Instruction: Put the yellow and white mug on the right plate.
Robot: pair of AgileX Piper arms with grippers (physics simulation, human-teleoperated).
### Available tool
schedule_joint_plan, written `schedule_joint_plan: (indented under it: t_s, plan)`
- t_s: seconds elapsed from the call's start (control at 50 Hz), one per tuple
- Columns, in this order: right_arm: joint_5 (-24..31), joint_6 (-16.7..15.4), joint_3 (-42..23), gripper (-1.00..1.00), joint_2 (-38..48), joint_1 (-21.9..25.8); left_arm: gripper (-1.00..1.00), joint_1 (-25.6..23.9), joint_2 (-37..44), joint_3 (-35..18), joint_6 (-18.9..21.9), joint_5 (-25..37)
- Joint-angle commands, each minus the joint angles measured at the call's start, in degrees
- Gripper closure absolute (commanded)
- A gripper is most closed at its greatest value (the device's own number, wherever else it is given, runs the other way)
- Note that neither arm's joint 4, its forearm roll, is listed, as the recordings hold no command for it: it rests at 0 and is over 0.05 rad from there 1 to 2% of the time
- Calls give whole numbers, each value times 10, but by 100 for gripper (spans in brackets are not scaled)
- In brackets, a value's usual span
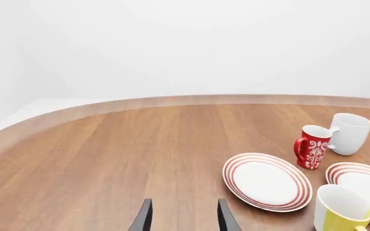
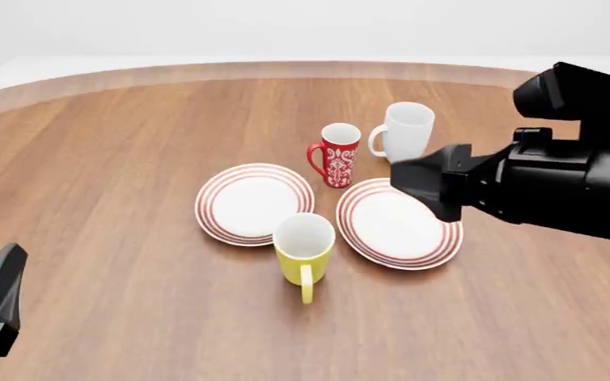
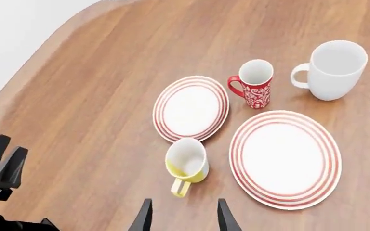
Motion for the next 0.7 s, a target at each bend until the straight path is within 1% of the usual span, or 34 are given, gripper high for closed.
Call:
schedule_joint_plan:
  t_s: [0.02,0.06,0.18,0.22,0.3,0.38,0.46,0.58,0.7]
  plan:
    - [-12,39,10,-100,33,5,-100,0,0,0,0,0]
    - [-8,45,7,-100,34,3,-100,0,0,0,0,0]
    - [8,45,-5,-100,48,7,-100,0,0,0,0,0]
    - [9,55,-6,-100,54,17,-100,0,0,0,0,0]
    - [9,65,4,-100,60,19,-100,0,0,0,0,0]
    - [9,68,6,-100,67,19,-100,0,0,0,0,0]
    - [1,72,2,-100,85,24,-100,0,0,0,0,0]
    - [-18,70,-3,-100,119,25,-100,0,0,0,0,0]
    - [-28,69,-3,-100,123,9,-100,0,0,0,0,0]
